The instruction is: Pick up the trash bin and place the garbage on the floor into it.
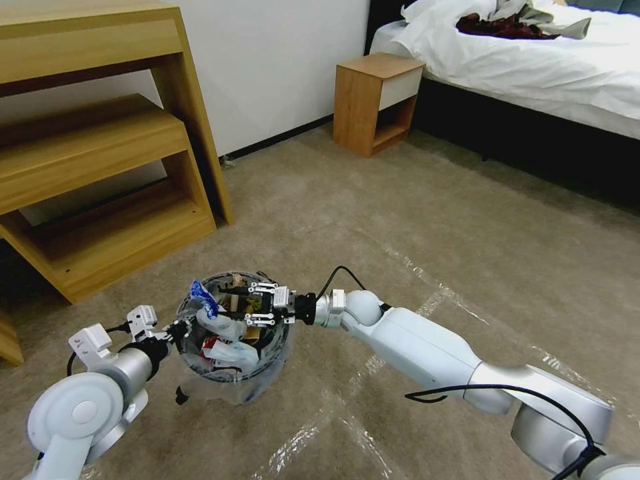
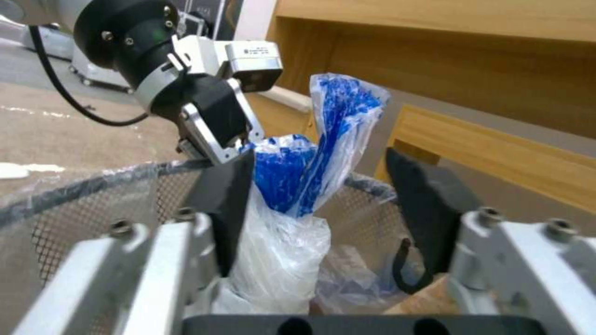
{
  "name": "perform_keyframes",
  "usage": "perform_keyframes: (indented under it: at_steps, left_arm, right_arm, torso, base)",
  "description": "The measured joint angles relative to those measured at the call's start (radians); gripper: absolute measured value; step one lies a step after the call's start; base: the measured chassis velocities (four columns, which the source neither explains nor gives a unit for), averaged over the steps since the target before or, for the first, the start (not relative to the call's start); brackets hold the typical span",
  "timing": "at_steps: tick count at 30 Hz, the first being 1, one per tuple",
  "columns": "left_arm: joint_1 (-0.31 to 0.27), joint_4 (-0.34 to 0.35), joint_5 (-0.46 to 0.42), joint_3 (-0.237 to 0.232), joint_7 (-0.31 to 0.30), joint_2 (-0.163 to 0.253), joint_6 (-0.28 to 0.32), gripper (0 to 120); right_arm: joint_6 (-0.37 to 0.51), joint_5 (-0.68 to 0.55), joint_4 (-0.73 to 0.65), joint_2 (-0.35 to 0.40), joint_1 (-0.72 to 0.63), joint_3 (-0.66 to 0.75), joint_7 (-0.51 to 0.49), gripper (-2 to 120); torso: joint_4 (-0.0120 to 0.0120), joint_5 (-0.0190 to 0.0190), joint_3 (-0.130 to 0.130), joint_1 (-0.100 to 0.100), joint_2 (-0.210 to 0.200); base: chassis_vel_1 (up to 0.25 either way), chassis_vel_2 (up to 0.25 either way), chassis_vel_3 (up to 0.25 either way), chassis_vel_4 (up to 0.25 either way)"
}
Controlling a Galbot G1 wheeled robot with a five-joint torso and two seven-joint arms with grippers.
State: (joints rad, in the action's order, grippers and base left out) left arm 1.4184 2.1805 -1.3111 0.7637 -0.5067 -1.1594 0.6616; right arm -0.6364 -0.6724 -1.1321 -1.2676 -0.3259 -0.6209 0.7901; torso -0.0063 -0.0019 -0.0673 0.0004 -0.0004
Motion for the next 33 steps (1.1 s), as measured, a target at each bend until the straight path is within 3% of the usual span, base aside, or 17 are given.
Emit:
perform_keyframes:
  at_steps: [3,11,20,22,24,33]
  left_arm:
    - [0.0,0.001,-0.007,0.0,-0.001,0.002,0.0,0]
    - [-0.005,-0.002,-0.023,0.002,-0.009,0.006,0.0,0]
    - [0.003,0.005,-0.026,0.006,-0.011,0.005,0.0,0]
    - [0.017,0.02,-0.028,0.023,-0.011,0.006,0.0,0]
    - [0.018,0.022,-0.028,0.025,-0.011,0.006,0.0,0]
    - [0.046,0.052,-0.031,0.057,-0.01,0.003,0.0,0]
  right_arm:
    - [0.012,-0.006,-0.015,0.012,0.013,0.013,0.012,76]
    - [0.017,-0.03,-0.073,0.052,0.051,0.039,0.002,99]
    - [0.018,-0.052,-0.15,0.097,0.067,0.123,-0.05,100]
    - [0.02,-0.047,-0.191,0.1,0.06,0.243,-0.137,100]
    - [0.022,-0.048,-0.197,0.101,0.056,0.258,-0.148,100]
    - [0.056,-0.075,-0.286,0.159,-0.101,0.465,-0.286,100]
  torso:
    - [-0.0001,0.0,0.0,0.0,0.0]
    - [-0.0001,0.0,0.0,0.0,0.0]
    - [0.0,0.0,0.0,0.0,0.0]
    - [0.0003,0.0001,0.0,0.0,0.0]
    - [0.0002,0.0001,0.0,0.0,0.0]
    - [0.0001,0.0001,0.0,0.0,0.0]
  base:
    - [0.0,0.0,0.0,0.0]
    - [0.0,0.0,0.0,0.0]
    - [0.0,0.0,0.0,0.0]
    - [0.0,0.0,0.0,0.0]
    - [0.0,0.0,0.0,0.0]
    - [0.0,0.0,0.0,0.0]
